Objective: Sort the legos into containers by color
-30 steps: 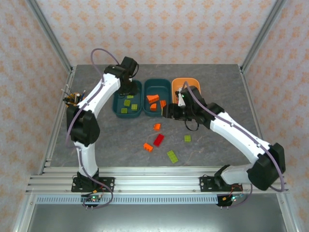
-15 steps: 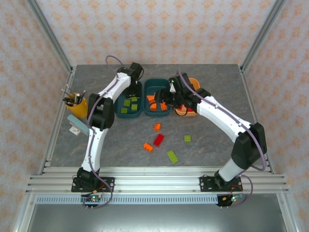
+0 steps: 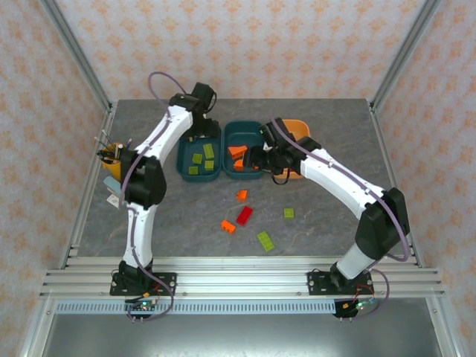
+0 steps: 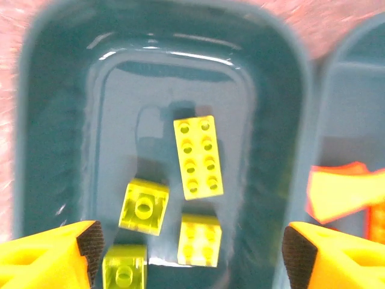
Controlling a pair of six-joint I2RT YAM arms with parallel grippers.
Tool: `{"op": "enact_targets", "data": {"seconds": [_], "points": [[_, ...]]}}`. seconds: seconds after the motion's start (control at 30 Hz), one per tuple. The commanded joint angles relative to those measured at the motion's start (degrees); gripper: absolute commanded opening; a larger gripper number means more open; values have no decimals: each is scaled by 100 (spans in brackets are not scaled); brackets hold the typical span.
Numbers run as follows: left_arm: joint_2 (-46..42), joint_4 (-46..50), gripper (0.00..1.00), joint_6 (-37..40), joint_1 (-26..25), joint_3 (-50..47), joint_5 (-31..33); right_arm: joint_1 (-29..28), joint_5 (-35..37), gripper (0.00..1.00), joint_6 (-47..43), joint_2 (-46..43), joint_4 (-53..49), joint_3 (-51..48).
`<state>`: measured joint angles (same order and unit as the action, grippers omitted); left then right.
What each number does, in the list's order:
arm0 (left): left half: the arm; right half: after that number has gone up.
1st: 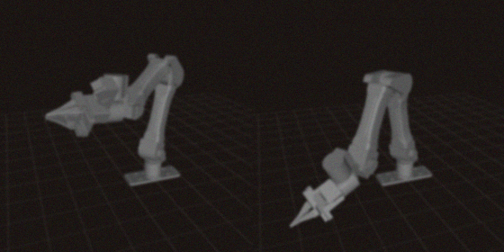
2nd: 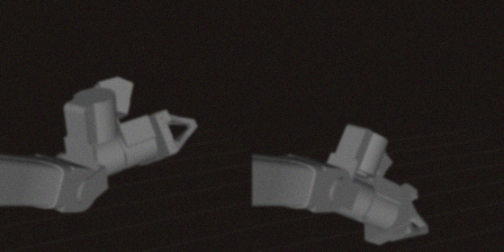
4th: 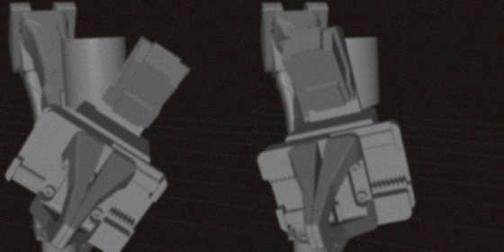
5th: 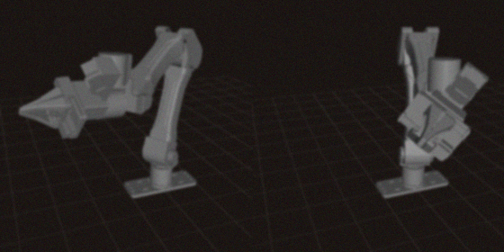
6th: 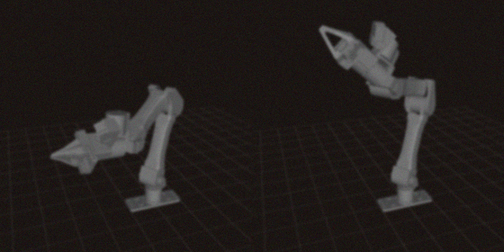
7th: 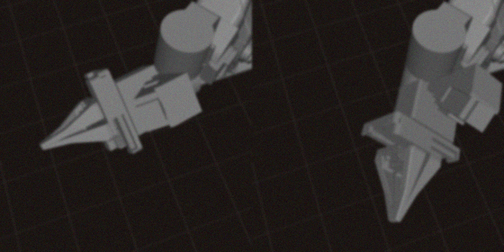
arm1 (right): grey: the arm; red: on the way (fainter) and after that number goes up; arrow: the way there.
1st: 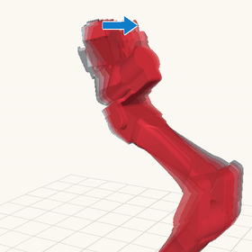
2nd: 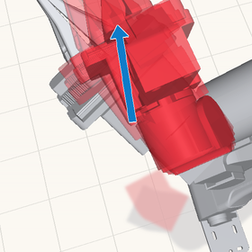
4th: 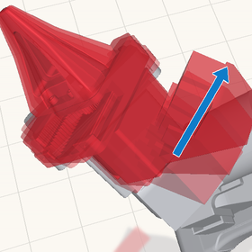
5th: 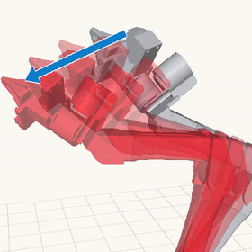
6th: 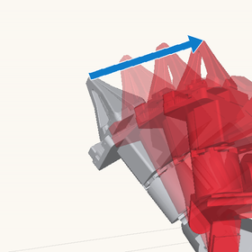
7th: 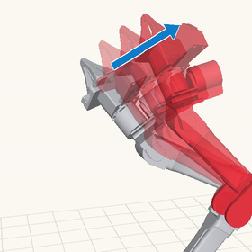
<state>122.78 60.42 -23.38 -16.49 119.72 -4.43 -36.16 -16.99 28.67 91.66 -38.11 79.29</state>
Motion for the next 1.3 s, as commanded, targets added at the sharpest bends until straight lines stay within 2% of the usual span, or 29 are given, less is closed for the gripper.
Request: {"op": "enact_targets", "data": {"seconds": [0.0, 0.13, 0.3, 0.4, 0.5, 0.67, 0.87, 1.0, 1.13, 1.27], "points": [[-1375, -345, 84, -304, -349, -768, 239, -328, 489, 61, 55, 160, -769, -45], [-2797, -983, 86, -672, -804, -2445, 227, -691, 849, 63, 364, 668, -1005, 56], [-4510, -1656, 86, -1351, -1440, -4648, 119, -1031, 963, 65, 867, 1223, -642, 67], [-5483, -1717, 88, -1662, -1578, -5649, 118, -1137, 1086, 66, 1036, 1575, -595, 250], [-6288, -1487, 90, -1788, -1584, -6250, 122, -1145, 1232, 67, 1162, 1820, -568, 399], [-7095, -1123, 90, -1900, -1581, -6690, 150, -1147, 1347, 67, 1203, 2228, -627, 689], [-7441, -1113, 90, -2099, -1583, -6850, 144, -1141, 1479, 63, 1208, 2544, -588, 874], [-7483, -1074, 90, -2067, -1580, -6826, 119, -1147, 1532, 54, 1291, 2760, -699, 975], [-7549, -1024, 90, -2037, -1584, -6811, 144, -1147, 1482, 49, 1365, 2885, -664, 936], [-7593, -1028, 89, -2066, -1578, -6848, 144, -1145, 1515, 36, 1401, 2895, -686, 897]]}}
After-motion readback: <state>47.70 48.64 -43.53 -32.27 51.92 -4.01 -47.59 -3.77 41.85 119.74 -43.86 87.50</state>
